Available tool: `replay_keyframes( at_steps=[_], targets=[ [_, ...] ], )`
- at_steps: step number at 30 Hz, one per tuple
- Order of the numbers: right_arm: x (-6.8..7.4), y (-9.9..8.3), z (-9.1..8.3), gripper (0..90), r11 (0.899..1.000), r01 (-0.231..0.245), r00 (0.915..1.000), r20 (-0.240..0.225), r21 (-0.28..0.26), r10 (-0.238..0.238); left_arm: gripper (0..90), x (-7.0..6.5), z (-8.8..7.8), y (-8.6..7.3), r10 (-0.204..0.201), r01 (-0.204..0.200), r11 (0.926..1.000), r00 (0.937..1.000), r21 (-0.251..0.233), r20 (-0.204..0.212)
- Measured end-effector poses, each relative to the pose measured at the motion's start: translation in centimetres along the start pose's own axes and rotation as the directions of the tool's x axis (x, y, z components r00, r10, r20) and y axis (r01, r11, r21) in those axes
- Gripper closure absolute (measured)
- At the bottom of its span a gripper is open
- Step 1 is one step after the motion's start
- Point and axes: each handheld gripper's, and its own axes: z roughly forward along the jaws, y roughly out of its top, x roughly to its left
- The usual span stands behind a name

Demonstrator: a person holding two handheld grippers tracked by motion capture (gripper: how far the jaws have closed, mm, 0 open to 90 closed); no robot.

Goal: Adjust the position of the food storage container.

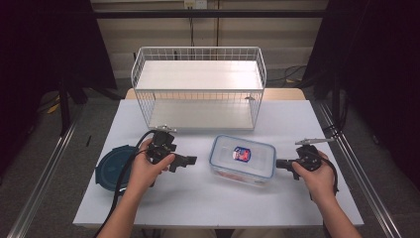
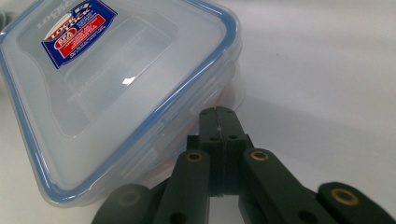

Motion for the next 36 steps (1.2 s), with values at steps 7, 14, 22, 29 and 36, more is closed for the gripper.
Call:
replay_keyframes(
  at_steps=[7, 14, 22, 29, 36],
  targets=[
    [0.6, 1.1, 1.9, 90.0, 1.0, 0.002, 0.9999, -0.017, -0.005, -0.002, 0.1, 0.1, 0.0, -0.1, -0.032, 0.032, 0.9995, 0.9995, 0.003, -0.004],
    [1.2, 2.1, 3.5, 90.0, 1.0, 0.011, 0.9996, -0.025, -0.02, -0.012, 0.1, 0.2, 0.4, -0.1, -0.051, 0.051, 0.9987, 0.9984, -0.007, -0.024],
    [1.9, 2.9, 4.8, 90.0, 1.0, 0.014, 0.9987, -0.049, -0.018, -0.015, 0.1, 0.4, 0.7, -0.1, -0.055, 0.055, 0.9984, 0.9975, -0.013, -0.044],
    [3.3, 3.6, 6.2, 90.0, 1.0, 0.025, 0.9972, -0.07, -0.017, -0.026, 0.1, 0.5, 0.6, -0.1, -0.063, 0.063, 0.9979, 0.9964, -0.019, -0.055],
    [3.3, 3.8, 6.4, 80.2, 0.999, 0.018, 0.9987, -0.047, -0.032, -0.019, 0.6, 0.7, 0.6, -0.2, -0.091, 0.089, 0.9955, 0.9926, -0.033, -0.08]
  ],
)
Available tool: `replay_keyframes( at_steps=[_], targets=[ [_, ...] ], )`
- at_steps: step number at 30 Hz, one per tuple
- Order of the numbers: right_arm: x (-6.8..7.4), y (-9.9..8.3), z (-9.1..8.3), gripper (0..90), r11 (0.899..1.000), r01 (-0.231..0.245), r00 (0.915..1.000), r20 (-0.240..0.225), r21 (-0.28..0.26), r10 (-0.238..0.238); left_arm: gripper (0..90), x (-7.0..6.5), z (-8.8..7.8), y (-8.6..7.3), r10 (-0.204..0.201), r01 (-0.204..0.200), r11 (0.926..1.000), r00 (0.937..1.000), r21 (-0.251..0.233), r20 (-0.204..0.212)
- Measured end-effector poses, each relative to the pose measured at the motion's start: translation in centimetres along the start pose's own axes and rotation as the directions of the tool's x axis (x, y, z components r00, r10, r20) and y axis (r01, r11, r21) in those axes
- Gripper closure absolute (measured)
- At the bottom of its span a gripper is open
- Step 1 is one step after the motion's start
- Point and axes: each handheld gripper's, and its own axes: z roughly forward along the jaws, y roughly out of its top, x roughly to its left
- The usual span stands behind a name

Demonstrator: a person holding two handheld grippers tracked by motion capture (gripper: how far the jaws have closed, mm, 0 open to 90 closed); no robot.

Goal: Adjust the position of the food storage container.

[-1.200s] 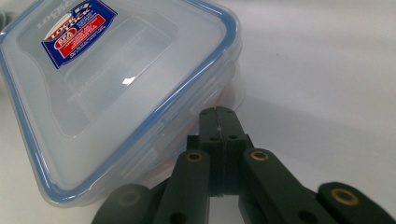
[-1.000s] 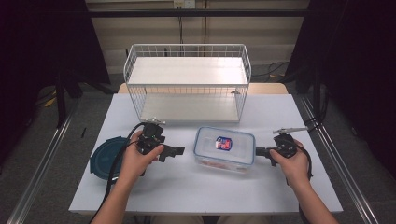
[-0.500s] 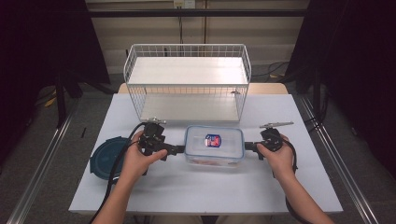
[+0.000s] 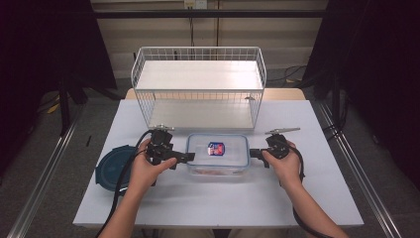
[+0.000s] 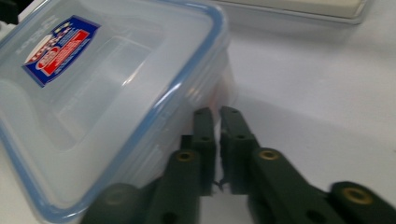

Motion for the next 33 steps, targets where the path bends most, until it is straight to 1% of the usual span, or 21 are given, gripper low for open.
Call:
replay_keyframes(
  at_steps=[2, 5, 6, 7, 9, 10, 11, 13, 14, 15, 16, 18, 21, 23, 24, 26, 28, 29, 30, 32, 33],
  targets=[
    [-0.4, 0.0, -0.8, 76.5, 0.999, -0.031, 0.9995, -0.005, -0.028, 0.031, 1.2, 0.0, 0.2, -0.1, -0.004, 0.004, 1.0, 0.9999, -0.009, -0.016],
    [-0.5, 0.1, -1.7, 69.6, 0.997, -0.043, 0.9991, 0.0, -0.062, 0.043, 1.5, -0.2, 0.5, -0.1, -0.009, 0.008, 0.9997, 0.9994, -0.024, -0.034],
    [-0.5, 0.1, -1.7, 69.6, 0.997, -0.043, 0.9991, 0.0, -0.062, 0.043, 1.6, -0.2, 0.5, -0.1, -0.009, 0.008, 0.9997, 0.9994, -0.024, -0.034],
    [-0.5, 0.0, -2.4, 65.9, 0.994, -0.061, 0.9981, 0.002, -0.087, 0.062, 1.8, -0.2, 0.5, -0.1, -0.018, 0.017, 0.9993, 0.9992, -0.033, -0.037],
    [-0.6, -0.1, -2.6, 64.4, 0.993, -0.066, 0.9978, 0.0, -0.093, 0.066, 2.1, -0.3, 0.5, -0.2, -0.029, 0.027, 0.9985, 0.9987, -0.047, -0.041],
    [-0.5, -0.2, -2.9, 60.3, 0.989, -0.101, 0.9948, -0.022, -0.111, 0.099, 2.6, -0.2, 0.5, -0.2, -0.047, 0.045, 0.9971, 0.9984, -0.061, -0.033],
    [-0.5, -0.2, -2.9, 57.3, 0.986, -0.114, 0.9933, -0.032, -0.118, 0.111, 2.8, -0.2, 0.6, -0.2, -0.062, 0.06, 0.9957, 0.9977, -0.07, -0.027],
    [-0.4, -0.3, -3.0, 52.4, 0.976, -0.166, 0.9844, -0.082, -0.144, 0.156, 3.1, -0.2, 0.8, -0.3, -0.077, 0.076, 0.9947, 0.997, -0.07, -0.014],
    [-0.4, -0.3, -3.0, 52.4, 0.976, -0.166, 0.9844, -0.082, -0.144, 0.156, 3.2, -0.2, 0.8, -0.3, -0.077, 0.076, 0.9947, 0.997, -0.07, -0.014],
    [-0.3, -0.2, -3.0, 48.9, 0.966, -0.203, 0.9756, -0.118, -0.159, 0.185, 3.8, -0.3, 0.9, -0.3, -0.095, 0.095, 0.9927, 0.9955, -0.075, 0.002],
    [-0.2, -0.2, -2.9, 47.6, 0.961, -0.222, 0.9701, -0.136, -0.165, 0.201, 4.0, -0.3, 1.0, -0.4, -0.108, 0.108, 0.9912, 0.9942, -0.077, 0.008],
    [0.0, -0.2, -2.7, 46.2, 0.954, -0.244, 0.9625, -0.165, -0.176, 0.216, 4.6, -0.3, 1.1, -0.4, -0.118, 0.119, 0.99, 0.9928, -0.075, 0.02],
    [0.2, -0.2, -2.4, 45.2, 0.949, -0.265, 0.9547, -0.185, -0.17, 0.234, 5.3, -0.3, 1.4, -0.5, -0.134, 0.136, 0.9884, 0.9902, -0.067, 0.04],
    [0.2, -0.3, -2.1, 44.4, 0.943, -0.287, 0.9459, -0.206, -0.17, 0.25, 6.6, -0.3, 1.6, -0.5, -0.142, 0.145, 0.9872, 0.9889, -0.067, 0.043],
    [0.2, -0.3, -2.1, 44.4, 0.943, -0.287, 0.9459, -0.206, -0.17, 0.25, 7.0, -0.3, 1.6, -0.5, -0.142, 0.145, 0.9872, 0.9889, -0.067, 0.043],
    [0.2, -0.4, -1.7, 43.7, 0.942, -0.294, 0.9421, -0.216, -0.161, 0.257, 7.4, -0.3, 1.9, -0.6, -0.165, 0.168, 0.984, 0.9843, -0.057, 0.062],
    [0.3, -0.6, -1.4, 42.8, 0.938, -0.311, 0.9354, -0.223, -0.151, 0.274, 8.2, -0.2, 2.2, -0.6, -0.179, 0.182, 0.9822, 0.9818, -0.046, 0.063],
    [0.2, -0.7, -1.3, 42.8, 0.939, -0.31, 0.9358, -0.222, -0.15, 0.274, 8.5, -0.2, 2.3, -0.7, -0.181, 0.183, 0.9822, 0.9819, -0.041, 0.057],
    [0.2, -0.8, -1.2, 42.8, 0.936, -0.323, 0.9302, -0.228, -0.138, 0.288, 8.5, -0.1, 2.5, -0.7, -0.19, 0.192, 0.9808, 0.9802, -0.033, 0.054],
    [0.1, -1.0, -1.0, 42.8, 0.935, -0.329, 0.929, -0.223, -0.13, 0.295, 9.1, 0.0, 2.6, -0.7, -0.207, 0.21, 0.9776, 0.9752, -0.021, 0.078],
    [0.1, -1.1, -0.9, 42.8, 0.935, -0.332, 0.9273, -0.225, -0.126, 0.299, 9.2, 0.1, 2.6, -0.7, -0.209, 0.211, 0.9772, 0.9747, -0.023, 0.08]
  ],
)
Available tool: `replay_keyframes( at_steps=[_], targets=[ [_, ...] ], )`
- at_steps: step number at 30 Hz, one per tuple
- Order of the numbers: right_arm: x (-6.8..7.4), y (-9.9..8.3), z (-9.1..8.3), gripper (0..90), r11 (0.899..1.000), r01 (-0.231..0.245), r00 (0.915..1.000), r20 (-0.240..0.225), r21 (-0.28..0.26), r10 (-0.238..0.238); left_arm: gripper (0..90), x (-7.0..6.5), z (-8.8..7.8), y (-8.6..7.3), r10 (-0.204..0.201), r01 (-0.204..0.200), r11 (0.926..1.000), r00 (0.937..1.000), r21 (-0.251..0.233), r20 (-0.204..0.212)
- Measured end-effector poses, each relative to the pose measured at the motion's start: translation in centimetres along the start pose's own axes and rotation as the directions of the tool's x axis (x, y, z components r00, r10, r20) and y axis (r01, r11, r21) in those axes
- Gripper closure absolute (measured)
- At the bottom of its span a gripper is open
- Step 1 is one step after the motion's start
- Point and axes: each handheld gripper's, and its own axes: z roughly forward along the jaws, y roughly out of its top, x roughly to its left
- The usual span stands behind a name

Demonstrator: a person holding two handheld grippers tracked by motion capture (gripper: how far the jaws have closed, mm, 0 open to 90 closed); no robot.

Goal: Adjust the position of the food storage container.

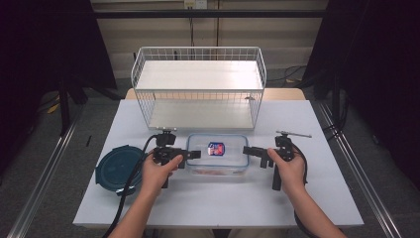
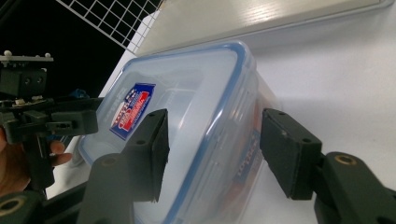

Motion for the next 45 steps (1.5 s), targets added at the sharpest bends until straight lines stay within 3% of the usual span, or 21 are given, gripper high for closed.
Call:
replay_keyframes(
  at_steps=[5, 13, 16, 24, 40, 45],
  targets=[
    [-0.2, -0.3, 0.3, 43.0, 1.0, -0.023, 0.9997, -0.004, 0.017, 0.024, 10.8, 0.1, 0.3, 0.0, -0.028, 0.027, 0.9996, 0.9991, 0.01, 0.031],
    [-0.4, -0.8, 0.7, 44.5, 0.995, -0.098, 0.9943, -0.04, 0.026, 0.099, 14.5, 0.1, 0.8, -0.2, -0.075, 0.072, 0.9968, 0.9922, 0.034, 0.1],
    [-0.5, -0.9, 0.7, 44.5, 0.993, -0.117, 0.992, -0.045, 0.025, 0.118, 14.6, 0.1, 0.8, -0.3, -0.053, 0.049, 0.9978, 0.9935, 0.044, 0.101],
    [-0.8, -1.0, 0.8, 44.8, 0.986, -0.163, 0.9842, -0.064, 0.025, 0.165, 14.2, 0.1, 0.9, -0.4, -0.056, 0.052, 0.9978, 0.9925, 0.042, 0.109],
    [-0.8, -1.1, 0.7, 45.2, 0.983, -0.182, 0.9806, -0.069, 0.025, 0.184, 13.5, -0.2, 0.9, -0.8, -0.065, 0.065, 0.9979, 0.9929, 0.006, 0.099],
    [-0.8, -1.0, 0.7, 44.9, 0.987, -0.158, 0.9853, -0.063, 0.026, 0.159, 14.1, 0.0, 0.9, -0.9, -0.08, 0.08, 0.9968, 0.9913, 0.001, 0.104]
  ],
)
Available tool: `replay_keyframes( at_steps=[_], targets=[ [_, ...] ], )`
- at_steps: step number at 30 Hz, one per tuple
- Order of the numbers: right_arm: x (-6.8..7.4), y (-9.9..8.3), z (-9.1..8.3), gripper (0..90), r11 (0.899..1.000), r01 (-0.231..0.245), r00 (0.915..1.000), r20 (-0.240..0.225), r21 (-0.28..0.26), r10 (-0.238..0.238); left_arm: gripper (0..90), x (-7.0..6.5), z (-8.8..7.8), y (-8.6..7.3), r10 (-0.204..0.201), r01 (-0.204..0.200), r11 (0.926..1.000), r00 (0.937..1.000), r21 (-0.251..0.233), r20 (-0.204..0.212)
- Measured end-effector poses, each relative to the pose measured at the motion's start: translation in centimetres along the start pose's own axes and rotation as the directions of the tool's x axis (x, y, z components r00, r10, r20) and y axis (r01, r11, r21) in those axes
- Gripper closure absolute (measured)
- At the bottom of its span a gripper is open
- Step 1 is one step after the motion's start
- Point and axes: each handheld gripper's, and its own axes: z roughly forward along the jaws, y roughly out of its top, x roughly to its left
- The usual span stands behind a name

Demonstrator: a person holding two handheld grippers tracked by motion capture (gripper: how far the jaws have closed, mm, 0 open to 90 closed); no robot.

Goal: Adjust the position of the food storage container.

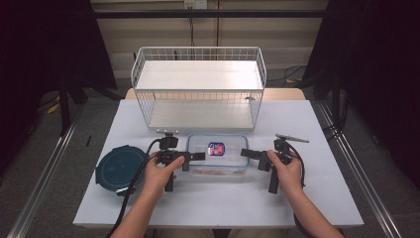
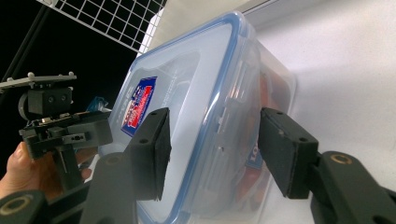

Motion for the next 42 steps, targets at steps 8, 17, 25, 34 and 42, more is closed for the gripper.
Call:
replay_keyframes(
  at_steps=[8, 17, 25, 34, 42],
  targets=[
    [-0.4, -0.2, 0.1, 46.8, 0.997, -0.08, 0.9966, -0.022, -0.006, 0.08, 20.7, 0.3, -0.4, -0.1, -0.069, 0.069, 0.9973, 0.9976, -0.028, 0.0],
    [-0.1, -0.3, 0.1, 48.0, 0.994, -0.107, 0.9943, -0.005, -0.024, 0.107, 32.7, 0.4, -0.9, -0.8, -0.189, 0.188, 0.976, 0.982, -0.109, 0.005],
    [-0.4, -0.4, -0.5, 54.4, 0.985, -0.166, 0.9855, -0.045, -0.052, 0.163, 43.6, 0.7, -1.6, -1.2, -0.265, 0.269, 0.9465, 0.9633, -0.179, 0.045],
    [-0.3, -0.1, -1.4, 56.2, 0.972, -0.196, 0.9778, -0.101, -0.131, 0.183, 53.1, -0.2, -2.9, -1.2, -0.268, 0.295, 0.917, 0.9543, -0.269, 0.133],
    [0.8, 0.0, -1.5, 56.4, 0.968, -0.2, 0.9715, -0.16, -0.152, 0.175, 56.4, -0.8, -4.7, -1.0, -0.245, 0.3, 0.8833, 0.9507, -0.361, 0.191]
  ],
)
